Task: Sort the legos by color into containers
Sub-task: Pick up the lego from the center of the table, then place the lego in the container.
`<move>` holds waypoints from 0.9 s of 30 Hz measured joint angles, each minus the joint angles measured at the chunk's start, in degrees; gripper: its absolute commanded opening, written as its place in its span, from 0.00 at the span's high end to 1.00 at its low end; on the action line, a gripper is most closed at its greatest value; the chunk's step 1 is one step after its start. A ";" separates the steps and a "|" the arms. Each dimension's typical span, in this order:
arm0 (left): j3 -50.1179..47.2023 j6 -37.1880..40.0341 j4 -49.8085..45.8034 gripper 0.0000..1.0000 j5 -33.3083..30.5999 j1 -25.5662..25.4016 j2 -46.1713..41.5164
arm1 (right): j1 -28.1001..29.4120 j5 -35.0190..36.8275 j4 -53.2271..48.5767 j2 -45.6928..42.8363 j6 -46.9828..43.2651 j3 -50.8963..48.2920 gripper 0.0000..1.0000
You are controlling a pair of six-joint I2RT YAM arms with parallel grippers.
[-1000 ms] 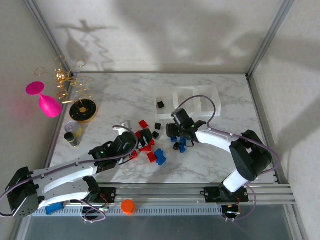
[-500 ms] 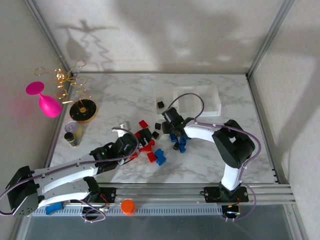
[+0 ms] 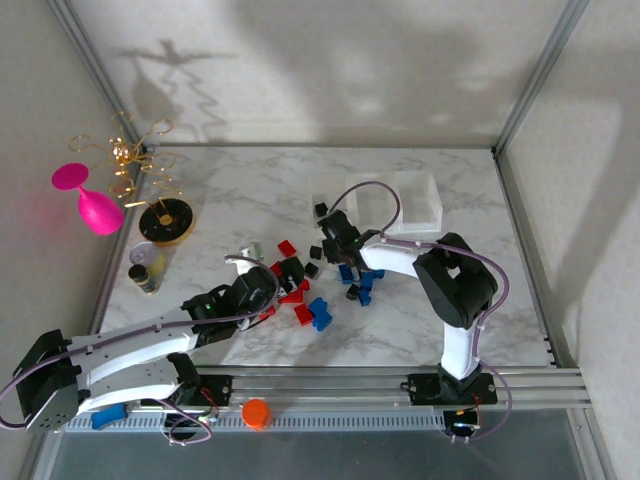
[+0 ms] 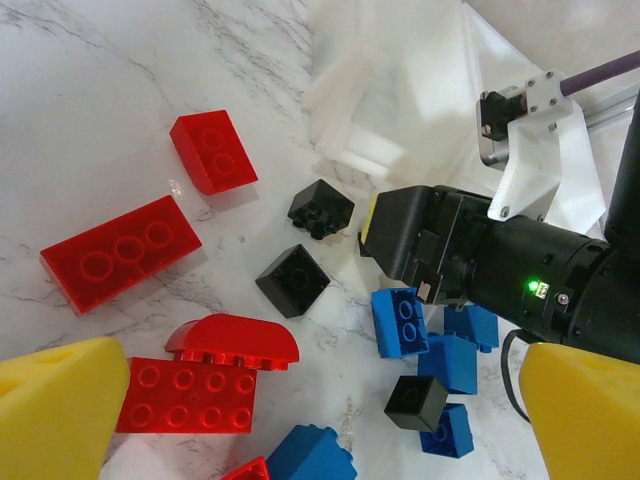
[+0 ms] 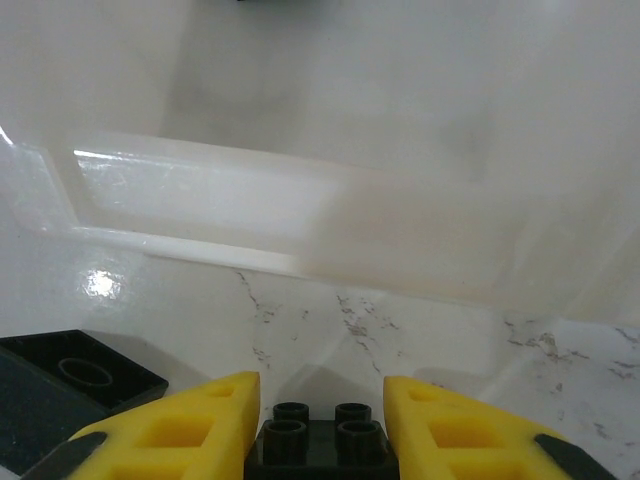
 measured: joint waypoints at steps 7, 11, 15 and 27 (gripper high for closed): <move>1.01 0.76 -0.09 0.00 -0.02 0.00 0.00 | 0.37 -0.24 -2.99 -5.97 -0.09 0.04 0.74; 3.34 2.21 -0.59 0.01 -0.72 0.02 0.00 | 0.15 -0.04 -4.02 -8.39 -0.74 2.51 0.74; 6.34 4.11 -1.44 0.00 -1.51 0.39 0.57 | -0.70 -0.04 -3.96 -7.10 -1.86 7.67 0.74; 11.39 7.96 -2.43 0.00 -1.64 4.44 3.26 | -3.32 3.67 -2.21 7.98 -4.81 23.47 0.73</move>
